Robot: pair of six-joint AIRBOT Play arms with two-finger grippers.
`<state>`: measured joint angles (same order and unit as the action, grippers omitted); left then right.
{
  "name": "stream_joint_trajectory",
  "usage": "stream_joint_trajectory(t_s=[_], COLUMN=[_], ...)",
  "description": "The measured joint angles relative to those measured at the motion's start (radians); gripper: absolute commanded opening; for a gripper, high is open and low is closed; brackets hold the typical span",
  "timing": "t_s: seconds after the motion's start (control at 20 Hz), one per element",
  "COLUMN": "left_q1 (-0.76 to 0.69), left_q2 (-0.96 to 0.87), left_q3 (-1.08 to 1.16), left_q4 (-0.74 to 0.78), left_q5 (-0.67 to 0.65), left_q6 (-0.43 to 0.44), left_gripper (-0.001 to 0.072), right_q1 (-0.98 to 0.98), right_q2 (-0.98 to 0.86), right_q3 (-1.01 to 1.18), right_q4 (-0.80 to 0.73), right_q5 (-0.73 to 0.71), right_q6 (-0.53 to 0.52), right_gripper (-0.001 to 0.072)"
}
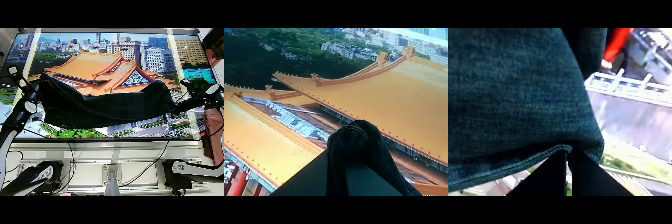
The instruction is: Fold the clothes and pants, and hang the long-sleeved shirts on hangers.
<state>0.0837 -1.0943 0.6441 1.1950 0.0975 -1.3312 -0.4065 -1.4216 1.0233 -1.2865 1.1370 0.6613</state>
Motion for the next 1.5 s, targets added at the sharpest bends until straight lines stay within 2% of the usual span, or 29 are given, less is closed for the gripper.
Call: stream_joint_trajectory(t_s=[0.3, 0.65, 0.9, 1.05, 1.2, 1.35, 1.5], left_q1=[0.002, 0.006, 0.018, 0.064, 0.150, 0.204, 0.223], left_q2=[0.122, 0.341, 0.511, 0.586, 0.566, 0.457, 0.307], left_q3=[0.003, 0.003, 0.004, 0.004, 0.003, 0.003, 0.006], left_q4=[0.000, 0.000, 0.001, 0.002, 0.002, -0.012, -0.131], left_q5=[0.040, 0.033, -0.128, -0.241, -0.363, -0.468, -0.434], left_q6=[0.000, 0.000, -0.002, -0.063, -0.135, -0.191, -0.219], left_gripper=[0.0074, 0.0073, 0.0071, 0.0070, 0.0070, 0.0071, 0.0072], right_q1=[0.009, 0.009, 0.009, 0.010, 0.013, 0.014, 0.014], right_q2=[0.126, 0.462, 0.700, 0.778, 0.755, 0.638, 0.473], right_q3=[0.066, 0.123, 0.128, 0.127, 0.105, 0.088, 0.087], right_q4=[-0.025, -0.048, -0.068, -0.069, -0.014, 0.096, 0.209], right_q5=[0.005, 0.031, 0.069, 0.051, -0.019, -0.076, -0.190], right_q6=[0.099, 0.136, 0.141, 0.152, 0.166, 0.174, 0.177], right_gripper=[0.0016, 0.0015, 0.0014, 0.0014, 0.0014, 0.0014, 0.0014])
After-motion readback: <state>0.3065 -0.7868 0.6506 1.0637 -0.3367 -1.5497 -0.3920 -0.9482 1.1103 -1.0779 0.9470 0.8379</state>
